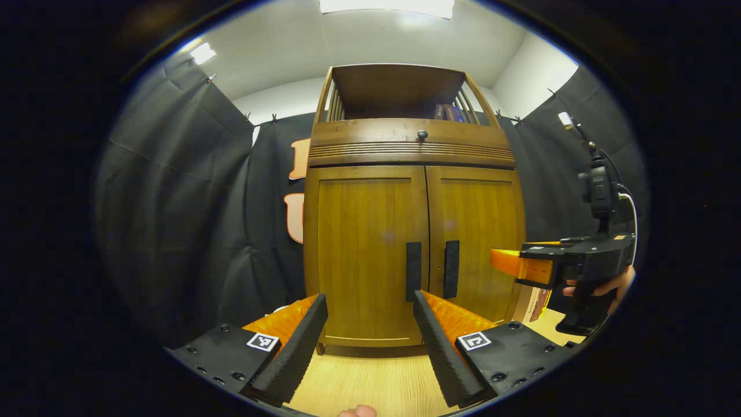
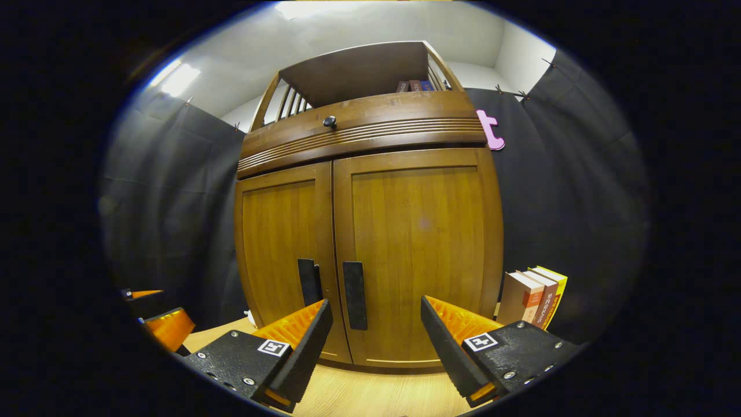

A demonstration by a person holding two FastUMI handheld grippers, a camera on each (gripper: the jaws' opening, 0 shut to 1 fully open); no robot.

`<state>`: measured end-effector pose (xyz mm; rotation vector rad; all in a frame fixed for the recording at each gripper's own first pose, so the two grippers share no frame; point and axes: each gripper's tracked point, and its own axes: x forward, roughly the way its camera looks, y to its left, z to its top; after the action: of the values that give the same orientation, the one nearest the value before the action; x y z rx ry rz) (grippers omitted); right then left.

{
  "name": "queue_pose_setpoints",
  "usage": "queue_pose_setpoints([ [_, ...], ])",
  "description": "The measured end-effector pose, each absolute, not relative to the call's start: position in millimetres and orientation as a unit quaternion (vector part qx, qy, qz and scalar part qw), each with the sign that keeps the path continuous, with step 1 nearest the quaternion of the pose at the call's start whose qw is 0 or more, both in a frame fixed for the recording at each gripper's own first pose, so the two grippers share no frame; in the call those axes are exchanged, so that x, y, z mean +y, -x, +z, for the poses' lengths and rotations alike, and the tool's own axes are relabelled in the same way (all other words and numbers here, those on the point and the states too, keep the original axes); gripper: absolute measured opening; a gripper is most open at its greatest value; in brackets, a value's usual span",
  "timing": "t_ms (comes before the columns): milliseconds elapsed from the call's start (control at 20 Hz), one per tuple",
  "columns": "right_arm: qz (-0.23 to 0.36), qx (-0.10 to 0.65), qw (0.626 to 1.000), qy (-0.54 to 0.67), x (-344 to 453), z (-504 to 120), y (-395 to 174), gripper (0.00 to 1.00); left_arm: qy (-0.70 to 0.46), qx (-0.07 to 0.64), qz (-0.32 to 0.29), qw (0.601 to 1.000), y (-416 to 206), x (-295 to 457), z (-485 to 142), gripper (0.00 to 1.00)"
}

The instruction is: Open the right door of the double-door shoe cabinet with the right hand, and open the left door with the left hand.

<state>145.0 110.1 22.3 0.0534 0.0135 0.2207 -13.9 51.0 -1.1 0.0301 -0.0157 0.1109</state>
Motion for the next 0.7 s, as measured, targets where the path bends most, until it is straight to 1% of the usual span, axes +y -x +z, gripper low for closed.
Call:
queue_pose_setpoints([
  [50,0.111,0.003,0.994,-0.017,116,24,-156,0.94,-0.013,-0.006,0.057,0.998,14,53,-2,0.94],
  [250,0.109,0.005,0.994,-0.003,138,18,-198,0.94,-0.015,-0.001,0.062,0.998,15,61,-3,0.94],
  [450,0.102,0.024,0.994,-0.008,152,3,-232,0.94,-0.017,-0.004,0.073,0.997,18,73,0,0.94],
  [500,0.097,0.028,0.995,-0.008,153,-2,-240,0.94,-0.015,-0.003,0.076,0.997,19,75,-2,0.96],
  [550,0.093,0.032,0.995,-0.008,155,-7,-247,0.94,-0.013,-0.001,0.078,0.997,20,78,-3,0.94],
  [700,0.084,0.041,0.996,-0.006,160,-18,-266,0.92,-0.011,0.002,0.083,0.996,23,86,-6,0.94],
])
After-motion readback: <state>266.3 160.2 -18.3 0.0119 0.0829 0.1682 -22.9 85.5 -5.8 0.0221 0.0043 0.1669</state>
